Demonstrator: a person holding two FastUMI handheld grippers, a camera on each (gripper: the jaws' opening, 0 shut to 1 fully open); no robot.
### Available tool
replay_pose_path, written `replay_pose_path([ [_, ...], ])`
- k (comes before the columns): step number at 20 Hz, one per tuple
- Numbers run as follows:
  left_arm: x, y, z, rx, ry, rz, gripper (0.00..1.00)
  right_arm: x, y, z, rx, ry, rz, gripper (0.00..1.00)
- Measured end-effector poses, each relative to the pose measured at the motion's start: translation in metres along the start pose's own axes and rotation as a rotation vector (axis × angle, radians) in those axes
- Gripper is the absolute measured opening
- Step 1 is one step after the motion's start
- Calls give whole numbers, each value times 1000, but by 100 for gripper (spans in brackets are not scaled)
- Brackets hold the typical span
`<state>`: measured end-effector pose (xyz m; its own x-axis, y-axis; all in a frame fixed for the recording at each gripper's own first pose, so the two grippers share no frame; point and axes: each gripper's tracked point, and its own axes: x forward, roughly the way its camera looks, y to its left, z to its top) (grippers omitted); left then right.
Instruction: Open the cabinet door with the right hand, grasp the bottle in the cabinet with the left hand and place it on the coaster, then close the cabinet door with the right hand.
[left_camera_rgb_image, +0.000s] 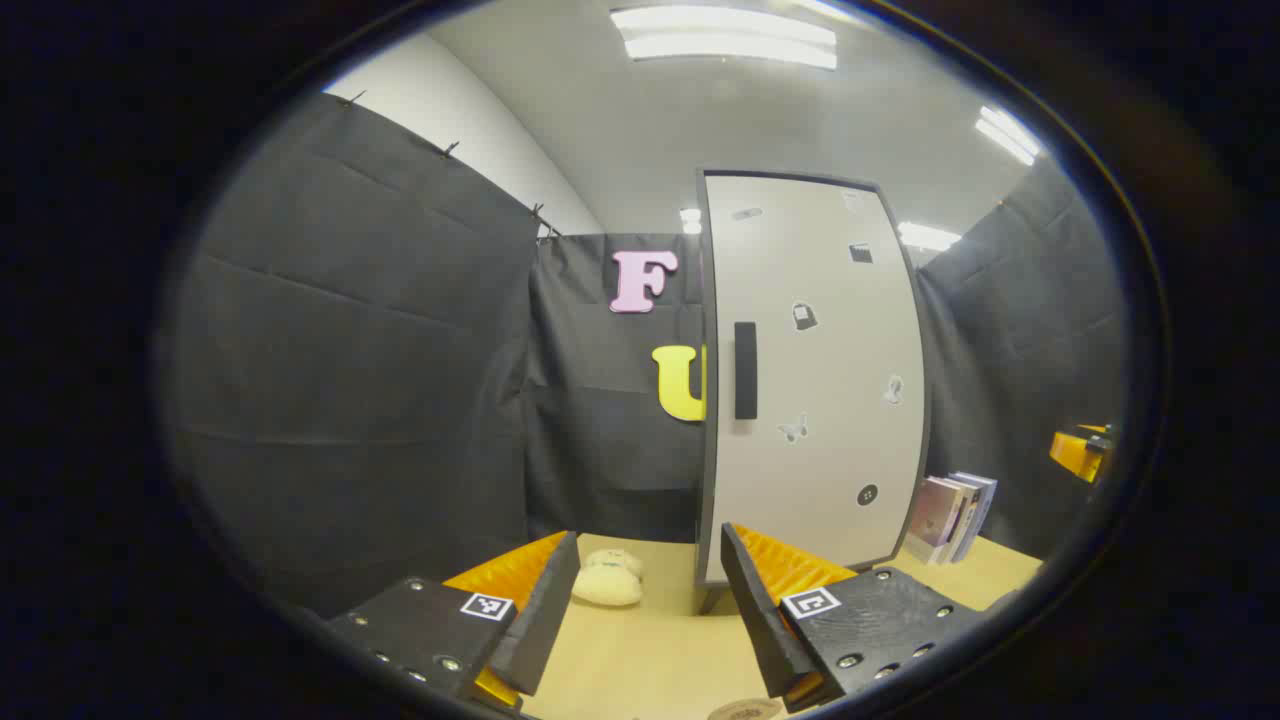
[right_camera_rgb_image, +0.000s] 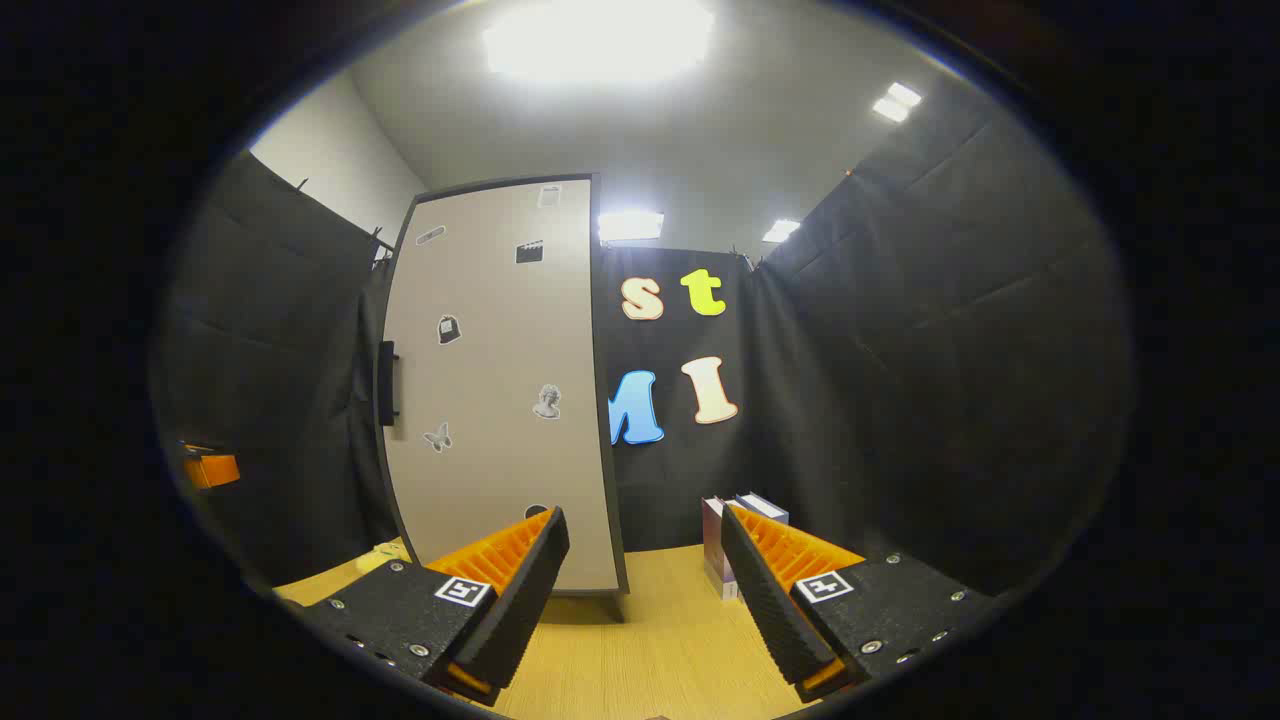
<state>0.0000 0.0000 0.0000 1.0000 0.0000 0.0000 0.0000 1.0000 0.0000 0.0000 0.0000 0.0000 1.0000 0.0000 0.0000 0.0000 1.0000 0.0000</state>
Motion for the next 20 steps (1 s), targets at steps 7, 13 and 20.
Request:
replay_pose_path([
  [7, 2, 1, -3, 0, 9, 2, 82, 3, -1, -4, -5, 20, 1, 95],
  [13, 6, -1, 6, 25, -12, 2, 82, 4, 4, -2, -2, 21, 1, 95],
  [20, 3, 4, 9, 27, -26, 11, 82, 9, 8, 1, -9, 12, 5, 95],
])
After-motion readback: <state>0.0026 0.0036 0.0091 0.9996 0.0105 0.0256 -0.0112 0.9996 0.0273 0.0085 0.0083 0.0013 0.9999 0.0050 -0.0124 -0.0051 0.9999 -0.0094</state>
